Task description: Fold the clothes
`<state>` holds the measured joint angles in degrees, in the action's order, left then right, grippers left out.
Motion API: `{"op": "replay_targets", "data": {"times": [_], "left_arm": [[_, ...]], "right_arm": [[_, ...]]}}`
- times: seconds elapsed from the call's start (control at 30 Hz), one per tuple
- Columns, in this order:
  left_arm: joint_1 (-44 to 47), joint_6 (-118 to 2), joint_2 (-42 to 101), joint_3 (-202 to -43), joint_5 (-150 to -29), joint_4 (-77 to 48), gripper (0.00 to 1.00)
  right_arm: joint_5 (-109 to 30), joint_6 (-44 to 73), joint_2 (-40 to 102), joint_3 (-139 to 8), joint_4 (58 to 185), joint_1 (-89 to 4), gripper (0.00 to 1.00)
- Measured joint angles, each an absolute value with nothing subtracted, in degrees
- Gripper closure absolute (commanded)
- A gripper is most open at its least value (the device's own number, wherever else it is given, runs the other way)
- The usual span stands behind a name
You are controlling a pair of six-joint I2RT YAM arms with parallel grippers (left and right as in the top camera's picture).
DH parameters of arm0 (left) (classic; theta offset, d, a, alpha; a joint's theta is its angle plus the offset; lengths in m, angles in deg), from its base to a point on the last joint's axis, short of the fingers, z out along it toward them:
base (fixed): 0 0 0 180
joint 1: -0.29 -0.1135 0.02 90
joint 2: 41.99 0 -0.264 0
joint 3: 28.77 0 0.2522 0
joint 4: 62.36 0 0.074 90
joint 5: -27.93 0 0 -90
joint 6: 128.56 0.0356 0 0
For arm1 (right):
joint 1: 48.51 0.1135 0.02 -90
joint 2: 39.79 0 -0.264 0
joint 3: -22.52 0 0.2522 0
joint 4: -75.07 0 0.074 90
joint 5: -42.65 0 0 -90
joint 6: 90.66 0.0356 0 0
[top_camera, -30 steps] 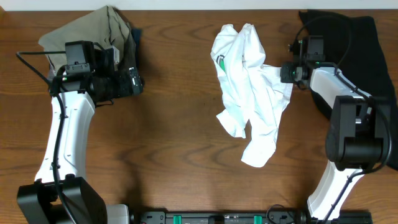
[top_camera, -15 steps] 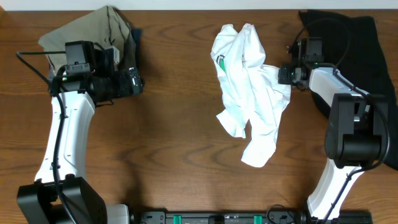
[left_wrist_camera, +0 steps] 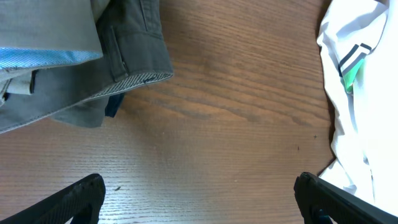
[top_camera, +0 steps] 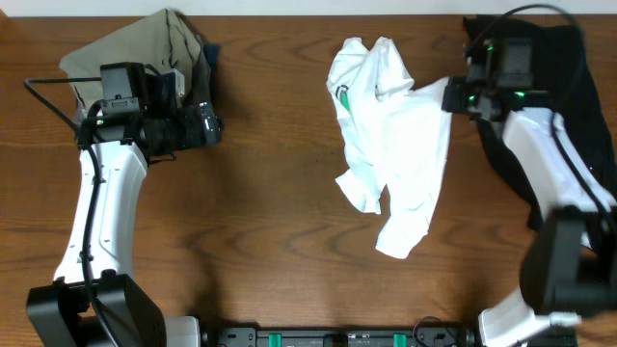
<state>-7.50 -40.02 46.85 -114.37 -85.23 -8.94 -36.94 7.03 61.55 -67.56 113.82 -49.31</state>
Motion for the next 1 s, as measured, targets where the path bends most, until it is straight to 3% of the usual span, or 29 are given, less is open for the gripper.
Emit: {"op": "replay_targets", "data": {"times": [0.2,0.4,0.67,1.0], "left_arm": [[-7.50,-40.02,46.85,-114.37,-85.23,-8.98,0.02],[-8.11,-40.04,44.33,-114.39,-85.21,-7.89,0.02],[-15.61,-41.04,32.14,-115.29,-85.14,-5.33,0.02],[-20.98,-41.74,28.05,-115.77,-85.01,-2.18,0.02]], "right_arm": [[-36.24,7.97,50.93,-67.56,117.34,-44.65,0.99],[-35.65,9.34,47.50,-67.56,117.95,-33.57,0.99],[-35.32,10.28,48.37,-67.56,114.39,-16.33,0.99],[-34.07,10.92,59.48,-67.56,105.91,-5.81,0.99]]}}
